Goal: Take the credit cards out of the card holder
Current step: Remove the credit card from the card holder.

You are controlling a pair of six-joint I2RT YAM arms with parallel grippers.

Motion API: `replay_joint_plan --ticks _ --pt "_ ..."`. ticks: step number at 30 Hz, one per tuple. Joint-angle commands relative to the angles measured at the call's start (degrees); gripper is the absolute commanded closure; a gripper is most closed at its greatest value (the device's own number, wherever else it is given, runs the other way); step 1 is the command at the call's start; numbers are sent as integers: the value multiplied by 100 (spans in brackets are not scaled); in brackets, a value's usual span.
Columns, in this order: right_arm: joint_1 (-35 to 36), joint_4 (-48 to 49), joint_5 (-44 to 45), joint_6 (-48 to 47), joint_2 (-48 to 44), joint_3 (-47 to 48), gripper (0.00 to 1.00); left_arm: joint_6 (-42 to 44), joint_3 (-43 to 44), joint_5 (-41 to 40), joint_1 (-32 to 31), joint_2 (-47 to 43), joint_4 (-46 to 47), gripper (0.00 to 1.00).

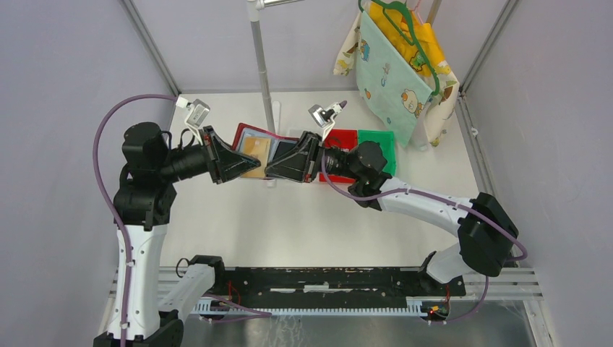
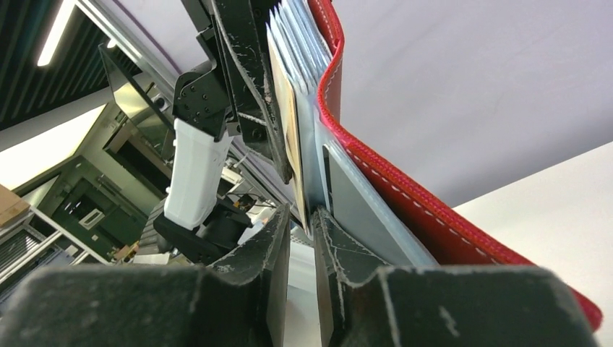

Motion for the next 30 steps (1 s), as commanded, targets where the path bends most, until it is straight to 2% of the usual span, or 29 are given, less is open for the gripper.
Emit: replay_joint_plan --ticks 1,9,11,16,20,22,25,30 --pt "91 -363 769 -258 31 317 77 -424 46 683 -98 -129 302 71" --pt "118 106 804 90 206 273 91 -425 30 829 -102 -131 300 55" --pt "118 165 793 120 215 259 94 -443 12 855 -102 -131 349 55" --pt "118 386 807 170 131 84 99 -419 37 862 -104 -126 353 67" --pt "118 658 764 241 68 -44 100 -382 51 729 -102 -125 363 84" --pt "118 730 751 266 33 -111 97 -374 81 650 -102 -119 367 91" --pt "118 879 751 310 -6 -197 84 -436 109 615 -108 -96 387 96" --pt "118 1121 795 493 82 -147 74 -487 96 659 -103 -127 408 97"
